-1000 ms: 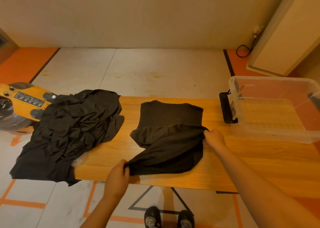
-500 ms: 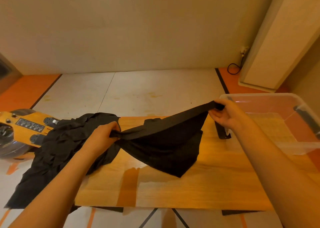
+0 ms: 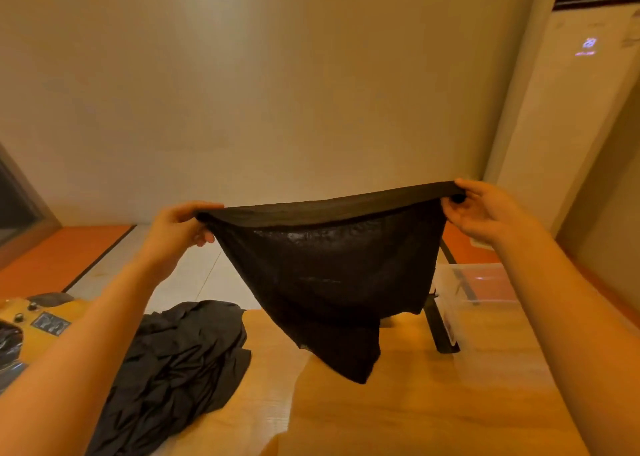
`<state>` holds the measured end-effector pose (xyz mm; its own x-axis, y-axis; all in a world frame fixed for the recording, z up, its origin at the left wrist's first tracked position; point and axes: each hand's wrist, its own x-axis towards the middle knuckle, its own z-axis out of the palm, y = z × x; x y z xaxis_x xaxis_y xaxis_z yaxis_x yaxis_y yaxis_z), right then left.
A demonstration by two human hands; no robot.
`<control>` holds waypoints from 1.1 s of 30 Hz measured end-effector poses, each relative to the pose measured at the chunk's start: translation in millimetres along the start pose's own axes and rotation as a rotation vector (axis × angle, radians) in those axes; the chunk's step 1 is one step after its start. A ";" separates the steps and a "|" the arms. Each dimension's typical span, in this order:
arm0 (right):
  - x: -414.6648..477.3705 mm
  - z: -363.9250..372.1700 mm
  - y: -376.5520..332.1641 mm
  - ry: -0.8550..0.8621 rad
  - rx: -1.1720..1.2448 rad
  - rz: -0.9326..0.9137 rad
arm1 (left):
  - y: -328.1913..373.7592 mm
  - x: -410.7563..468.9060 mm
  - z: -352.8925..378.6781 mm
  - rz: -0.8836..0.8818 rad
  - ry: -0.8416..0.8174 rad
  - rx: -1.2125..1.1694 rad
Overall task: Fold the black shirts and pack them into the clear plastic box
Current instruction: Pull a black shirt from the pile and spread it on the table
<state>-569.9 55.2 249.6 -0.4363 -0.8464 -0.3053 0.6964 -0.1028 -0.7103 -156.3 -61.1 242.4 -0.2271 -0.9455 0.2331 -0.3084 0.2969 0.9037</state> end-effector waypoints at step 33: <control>92.6 72.7 -48.3 0.027 0.007 -0.423 | 26.8 164.6 11.6 0.045 0.272 -0.358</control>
<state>-602.5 -56.1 301.8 -0.6992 -0.7149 -0.0047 0.4567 -0.4416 -0.7722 -212.7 -207.2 300.9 0.0329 -0.9476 0.3178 0.0457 0.3190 0.9466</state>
